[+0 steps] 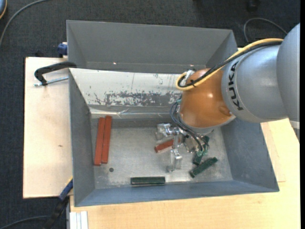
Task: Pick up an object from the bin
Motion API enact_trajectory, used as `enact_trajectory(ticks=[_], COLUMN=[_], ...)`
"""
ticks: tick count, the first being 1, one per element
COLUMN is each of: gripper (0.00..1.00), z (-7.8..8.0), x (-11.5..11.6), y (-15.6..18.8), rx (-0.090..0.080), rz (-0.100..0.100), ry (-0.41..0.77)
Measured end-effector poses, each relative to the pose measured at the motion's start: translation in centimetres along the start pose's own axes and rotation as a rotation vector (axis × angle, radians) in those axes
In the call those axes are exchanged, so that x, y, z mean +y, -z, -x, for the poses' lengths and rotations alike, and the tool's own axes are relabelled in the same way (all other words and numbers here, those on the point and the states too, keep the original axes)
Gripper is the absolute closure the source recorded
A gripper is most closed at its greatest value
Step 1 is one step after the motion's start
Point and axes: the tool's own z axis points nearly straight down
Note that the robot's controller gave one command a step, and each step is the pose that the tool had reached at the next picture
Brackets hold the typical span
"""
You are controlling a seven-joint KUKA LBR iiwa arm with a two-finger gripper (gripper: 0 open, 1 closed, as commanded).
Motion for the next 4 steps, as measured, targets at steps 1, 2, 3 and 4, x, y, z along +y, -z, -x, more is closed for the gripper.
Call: enact_trajectory(ticks=[1,2,3,4], gripper=[0.00,0.00,0.00,0.00], z=[2.0,1.8,1.0,1.1], x=[-5.2,-3.9,-3.6,-3.5], y=[3.4,3.2,0.1,0.2], rx=[-0.015,-0.008,-0.003,-0.006], rz=[-0.002,0.003,0.004,0.004], ry=[0.086,0.055,-0.028,-0.028])
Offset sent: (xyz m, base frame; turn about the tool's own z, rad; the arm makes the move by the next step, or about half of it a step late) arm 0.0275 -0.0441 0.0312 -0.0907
